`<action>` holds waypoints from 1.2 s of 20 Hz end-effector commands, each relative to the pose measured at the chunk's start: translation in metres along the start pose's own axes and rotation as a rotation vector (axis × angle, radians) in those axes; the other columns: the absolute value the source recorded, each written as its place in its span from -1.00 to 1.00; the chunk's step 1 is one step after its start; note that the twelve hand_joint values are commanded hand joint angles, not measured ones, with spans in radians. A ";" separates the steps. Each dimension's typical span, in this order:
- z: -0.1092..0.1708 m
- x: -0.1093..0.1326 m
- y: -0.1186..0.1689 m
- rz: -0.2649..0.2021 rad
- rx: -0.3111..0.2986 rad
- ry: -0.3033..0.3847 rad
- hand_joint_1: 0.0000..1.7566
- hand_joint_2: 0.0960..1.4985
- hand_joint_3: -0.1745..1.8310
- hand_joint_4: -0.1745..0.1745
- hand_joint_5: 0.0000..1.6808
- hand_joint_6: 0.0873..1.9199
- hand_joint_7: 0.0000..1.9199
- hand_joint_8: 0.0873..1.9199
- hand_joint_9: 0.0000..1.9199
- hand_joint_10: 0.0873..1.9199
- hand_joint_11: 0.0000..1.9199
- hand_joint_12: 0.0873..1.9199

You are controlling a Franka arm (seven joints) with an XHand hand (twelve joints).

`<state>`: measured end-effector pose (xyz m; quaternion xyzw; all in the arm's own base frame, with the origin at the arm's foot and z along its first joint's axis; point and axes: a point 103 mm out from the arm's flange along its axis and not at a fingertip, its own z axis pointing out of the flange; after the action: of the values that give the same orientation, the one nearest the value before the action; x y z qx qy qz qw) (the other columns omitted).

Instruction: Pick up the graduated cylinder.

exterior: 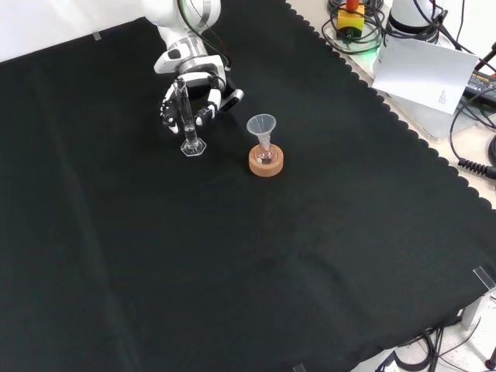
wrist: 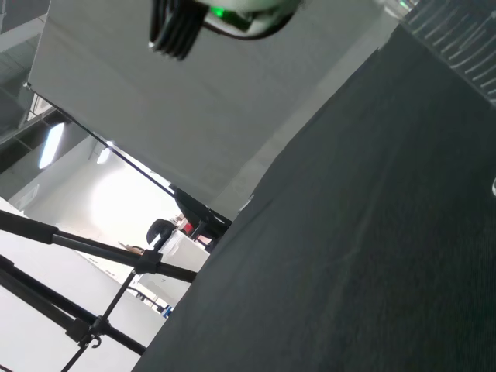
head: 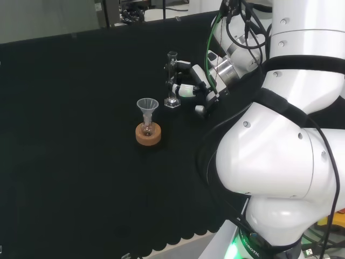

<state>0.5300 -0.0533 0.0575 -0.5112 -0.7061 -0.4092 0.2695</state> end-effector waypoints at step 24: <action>-0.032 0.031 0.012 0.035 0.214 -0.302 0.26 0.58 -0.81 -0.90 -0.04 0.27 -0.01 -0.41 0.32 -0.94 0.14 -0.12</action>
<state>0.5297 -0.0563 0.0843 -0.5364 -0.7473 -0.3168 0.2312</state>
